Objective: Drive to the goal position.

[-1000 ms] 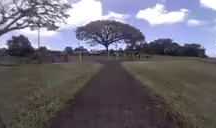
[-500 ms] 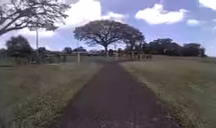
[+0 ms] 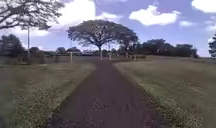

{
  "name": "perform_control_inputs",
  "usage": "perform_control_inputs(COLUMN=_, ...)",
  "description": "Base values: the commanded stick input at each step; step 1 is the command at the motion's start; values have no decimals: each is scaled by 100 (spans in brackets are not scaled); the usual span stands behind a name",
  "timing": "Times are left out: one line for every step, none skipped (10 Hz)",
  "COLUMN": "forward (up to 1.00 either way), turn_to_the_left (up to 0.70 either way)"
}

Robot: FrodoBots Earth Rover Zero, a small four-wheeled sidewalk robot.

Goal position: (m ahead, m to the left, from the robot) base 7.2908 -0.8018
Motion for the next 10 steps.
perform_control_inputs(forward=50, turn_to_the_left=0)
perform_control_inputs(forward=50, turn_to_the_left=0)
perform_control_inputs(forward=50, turn_to_the_left=0)
perform_control_inputs(forward=50, turn_to_the_left=0)
perform_control_inputs(forward=50, turn_to_the_left=0)
perform_control_inputs(forward=50, turn_to_the_left=0)
perform_control_inputs(forward=50, turn_to_the_left=0)
perform_control_inputs(forward=50, turn_to_the_left=0)
perform_control_inputs(forward=50, turn_to_the_left=0)
perform_control_inputs(forward=50, turn_to_the_left=0)
